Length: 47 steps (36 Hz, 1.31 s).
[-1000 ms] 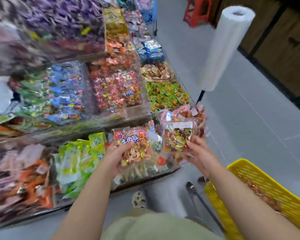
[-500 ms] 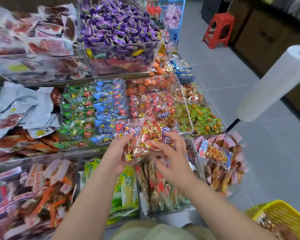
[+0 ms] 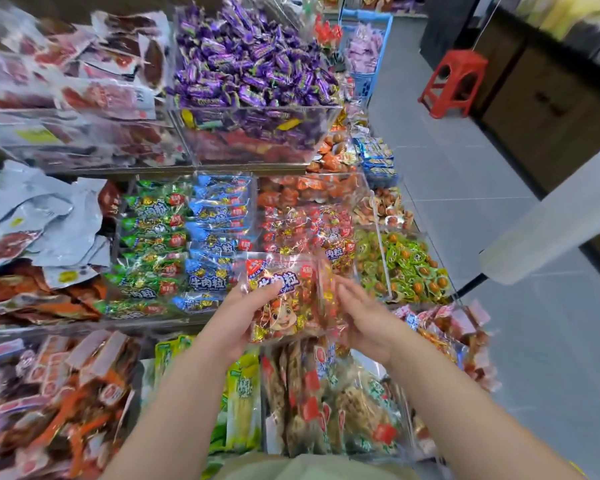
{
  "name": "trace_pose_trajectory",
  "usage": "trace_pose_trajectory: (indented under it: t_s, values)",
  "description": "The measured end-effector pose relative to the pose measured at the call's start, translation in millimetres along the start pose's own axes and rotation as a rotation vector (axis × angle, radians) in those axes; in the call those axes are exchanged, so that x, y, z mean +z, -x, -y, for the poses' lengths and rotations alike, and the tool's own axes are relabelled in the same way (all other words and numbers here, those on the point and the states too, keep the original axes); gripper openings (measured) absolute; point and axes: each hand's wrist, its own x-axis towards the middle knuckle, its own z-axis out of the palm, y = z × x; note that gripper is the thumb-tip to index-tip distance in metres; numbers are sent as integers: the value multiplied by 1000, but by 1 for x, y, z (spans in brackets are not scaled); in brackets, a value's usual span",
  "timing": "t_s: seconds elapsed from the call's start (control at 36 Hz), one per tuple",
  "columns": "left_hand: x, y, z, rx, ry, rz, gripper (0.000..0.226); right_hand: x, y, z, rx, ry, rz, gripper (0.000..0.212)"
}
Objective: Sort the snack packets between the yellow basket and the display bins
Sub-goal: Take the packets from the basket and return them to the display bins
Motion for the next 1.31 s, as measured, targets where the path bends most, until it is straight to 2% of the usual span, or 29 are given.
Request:
trace_pose_trajectory:
  t_s: [0.03, 0.08, 0.11, 0.17, 0.22, 0.28, 0.33, 0.39, 0.47, 0.5, 0.56, 0.64, 0.69, 0.75, 0.78, 0.86, 0.94, 1.0, 1.06, 1.17, 1.31]
  values:
    - [3, -1, -2, -8, 4, -7, 113, -3, -3, 1, 7, -33, 46, 51]
    - [7, -6, -7, -26, 24, -39, 124, -7, -7, 7, 23, -64, 77, 48]
    - [9, -8, -10, -28, 34, -44, 123, -10, -9, 11, 33, -81, 56, 48]
    - [10, -13, -15, -14, 39, -51, 100, -16, -14, 20, 40, -128, -25, 47]
    - [8, -18, -20, 3, 3, -80, 77, -25, -19, 33, 12, -166, -110, 60]
    - [4, -21, -27, 29, -15, -84, 61, -35, -27, 53, -35, -151, -189, 82]
    - [0, -21, -36, 50, -1, -87, 59, -45, -37, 75, -78, -73, -283, 96]
    - [-4, -18, -47, 70, 33, -106, 67, -56, -52, 96, -124, 156, -410, 104]
    - [-11, -17, -60, 119, 104, -126, 62, -63, -73, 121, -185, 855, -531, 94]
    - [-13, -18, -64, 134, 111, -137, 55, -62, -81, 126, -190, 1110, -494, 87]
    - [-14, -22, -69, 161, 108, -161, 35, -52, -97, 129, -158, 1500, -311, 68]
    - [-14, -31, -73, 179, 114, -197, 13, -35, -124, 112, -110, 1797, -118, 48]
    - [-14, -36, -74, 172, 102, -206, 30, -31, -142, 99, -63, 1872, -101, 50]
    - [-13, -39, -76, 143, 82, -203, 53, -32, -157, 86, -14, 1915, -99, 62]
    - [-14, -41, -76, 133, 82, -207, 57, -33, -162, 80, -23, 1942, -100, 68]
    - [-18, -45, -75, 118, 80, -225, 62, -42, -170, 62, -159, 2037, -191, 64]
    - [-24, -49, -73, 92, 85, -243, 62, -54, -173, 46, -175, 2131, -277, 83]
    - [-26, -52, -73, 80, 92, -248, 54, -62, -178, 42, -133, 2154, -266, 103]
    - [-27, -54, -73, 74, 89, -248, 51, -66, -186, 40, -92, 2169, -263, 111]
    - [-26, -60, -73, 66, 91, -237, 47, -62, -203, 38, -38, 2269, -225, 115]
    - [-27, -62, -72, 51, 74, -229, 51, -63, -211, 40, -228, 2439, -187, 110]
